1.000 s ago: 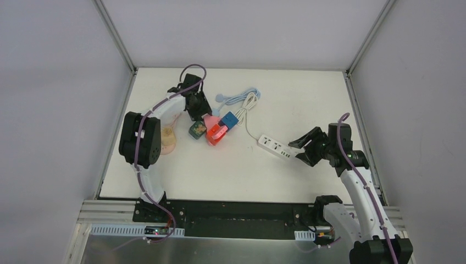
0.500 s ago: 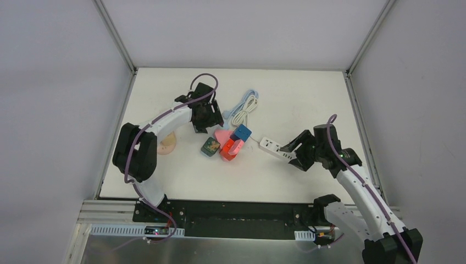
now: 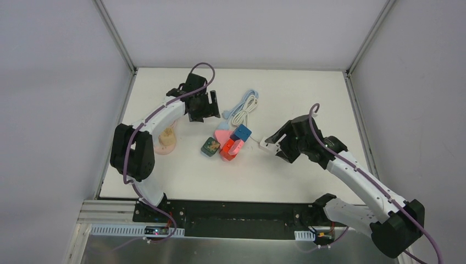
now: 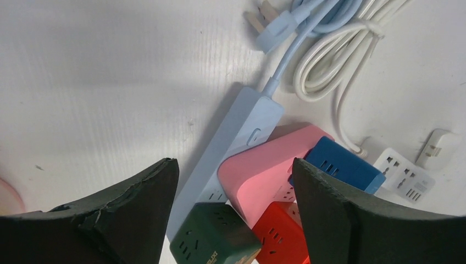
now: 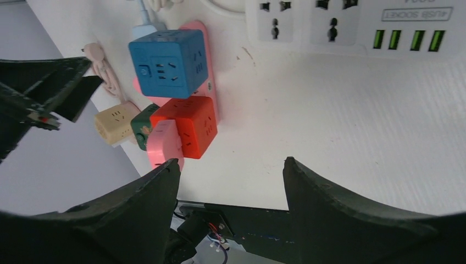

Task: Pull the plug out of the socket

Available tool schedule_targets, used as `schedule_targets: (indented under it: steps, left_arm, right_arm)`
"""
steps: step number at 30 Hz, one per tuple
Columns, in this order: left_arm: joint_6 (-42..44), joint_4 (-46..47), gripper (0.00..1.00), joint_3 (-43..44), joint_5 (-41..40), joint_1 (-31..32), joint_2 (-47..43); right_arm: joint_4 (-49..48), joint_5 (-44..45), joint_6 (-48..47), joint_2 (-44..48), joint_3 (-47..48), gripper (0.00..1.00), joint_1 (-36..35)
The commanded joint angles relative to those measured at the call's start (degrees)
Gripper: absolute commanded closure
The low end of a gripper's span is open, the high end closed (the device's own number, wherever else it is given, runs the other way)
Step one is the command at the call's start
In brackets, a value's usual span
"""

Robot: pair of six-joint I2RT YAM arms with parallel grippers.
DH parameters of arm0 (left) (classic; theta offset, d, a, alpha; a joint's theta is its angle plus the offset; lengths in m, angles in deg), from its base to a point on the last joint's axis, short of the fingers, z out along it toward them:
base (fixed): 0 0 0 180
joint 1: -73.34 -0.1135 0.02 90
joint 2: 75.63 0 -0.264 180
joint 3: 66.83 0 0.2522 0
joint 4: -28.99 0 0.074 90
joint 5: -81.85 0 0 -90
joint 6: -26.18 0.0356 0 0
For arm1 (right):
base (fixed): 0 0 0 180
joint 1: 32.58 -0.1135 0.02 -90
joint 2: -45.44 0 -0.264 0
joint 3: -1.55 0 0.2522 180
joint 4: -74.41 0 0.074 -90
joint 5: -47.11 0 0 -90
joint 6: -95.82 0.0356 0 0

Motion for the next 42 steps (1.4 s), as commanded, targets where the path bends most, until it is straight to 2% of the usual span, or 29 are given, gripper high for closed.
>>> schedule_targets:
  steps: [1,5,15,19,23,27,32,36,42]
  left_arm:
    - [-3.0,6.6,0.23,-5.5,4.9,-0.1,-3.4]
    - [-5.3,10.3,0.23,-8.4,5.3,0.0,-4.7]
    - [-1.7,8.6,0.23,-9.3,4.6,-0.1,-7.2]
    - [-0.2,6.6,0.23,-9.1,3.4,-0.1,-9.6]
    - [-0.6,6.2,0.23,-10.1,3.7,0.0,-11.0]
    - [-1.7,6.3,0.23,-11.2,5.2,0.0,-11.5]
    - [-1.8,5.1,0.24,-11.1,7.3,0.3,-11.7]
    - [-0.8,3.1,0.24,-10.6,8.3,0.8,-12.0]
    - [-0.2,2.7,0.26,-12.4,10.6,2.0,-12.9]
  right_arm:
    - [-1.2,4.9,3.4,0.2,3.8,0.28,-1.8]
    - [-3.7,5.3,4.2,1.2,3.4,0.28,-2.1]
    - [-15.4,3.4,4.9,-2.5,3.0,0.28,-2.5]
    - [-20.0,2.7,6.7,-4.4,3.4,0.25,-3.1]
    - [-18.7,4.7,7.2,-7.7,6.8,0.19,-4.6]
    - [-17.3,5.7,6.6,-12.2,10.3,0.19,-7.1]
    - [-13.7,6.8,7.2,-17.2,12.9,0.22,-10.4]
    - [-15.8,5.7,8.2,-18.6,12.0,0.25,-12.2]
    - [-17.5,1.9,8.1,-20.4,11.9,0.39,-12.5]
